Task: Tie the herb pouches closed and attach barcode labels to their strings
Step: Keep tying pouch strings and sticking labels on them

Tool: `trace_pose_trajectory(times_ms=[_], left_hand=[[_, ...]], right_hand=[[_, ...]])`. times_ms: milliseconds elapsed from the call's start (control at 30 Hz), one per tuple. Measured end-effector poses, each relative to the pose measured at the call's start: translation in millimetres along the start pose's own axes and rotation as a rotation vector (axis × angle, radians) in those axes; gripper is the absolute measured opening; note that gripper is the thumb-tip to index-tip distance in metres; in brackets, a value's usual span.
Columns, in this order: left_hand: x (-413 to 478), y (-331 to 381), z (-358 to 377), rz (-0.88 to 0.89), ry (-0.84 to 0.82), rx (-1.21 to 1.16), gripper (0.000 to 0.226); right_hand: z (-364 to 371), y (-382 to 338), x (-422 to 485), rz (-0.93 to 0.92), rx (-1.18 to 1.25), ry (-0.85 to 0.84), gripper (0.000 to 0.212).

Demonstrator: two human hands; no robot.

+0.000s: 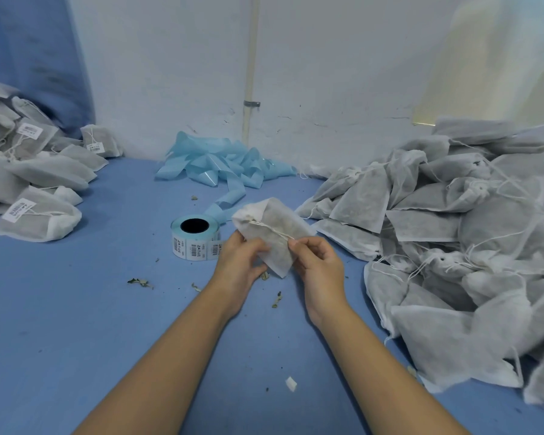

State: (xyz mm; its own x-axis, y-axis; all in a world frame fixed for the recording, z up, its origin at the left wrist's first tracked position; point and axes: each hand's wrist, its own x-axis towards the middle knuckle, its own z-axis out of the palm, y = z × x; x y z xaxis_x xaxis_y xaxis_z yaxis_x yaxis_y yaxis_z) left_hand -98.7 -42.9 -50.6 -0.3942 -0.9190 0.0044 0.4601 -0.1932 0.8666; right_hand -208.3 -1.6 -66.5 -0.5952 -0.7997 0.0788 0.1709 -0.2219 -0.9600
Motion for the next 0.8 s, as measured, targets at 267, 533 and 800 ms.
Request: trace_pose_trajectory(times_ms=[267, 533, 800], left_hand=[[1, -8, -1, 0.059, 0.088, 0.103, 0.018], [-1, -6, -6, 0.328, 0.294, 0.382, 0.021], [4, 9, -58, 0.475, 0.22, 1.142, 0.03]], right_hand=[[1, 3, -3, -0.094, -0.208, -0.08, 0.009], [6, 8, 1, -0.014, -0.36, -0.055, 0.015], [6, 6, 0, -0.012, -0.339, -0.058, 0.014]])
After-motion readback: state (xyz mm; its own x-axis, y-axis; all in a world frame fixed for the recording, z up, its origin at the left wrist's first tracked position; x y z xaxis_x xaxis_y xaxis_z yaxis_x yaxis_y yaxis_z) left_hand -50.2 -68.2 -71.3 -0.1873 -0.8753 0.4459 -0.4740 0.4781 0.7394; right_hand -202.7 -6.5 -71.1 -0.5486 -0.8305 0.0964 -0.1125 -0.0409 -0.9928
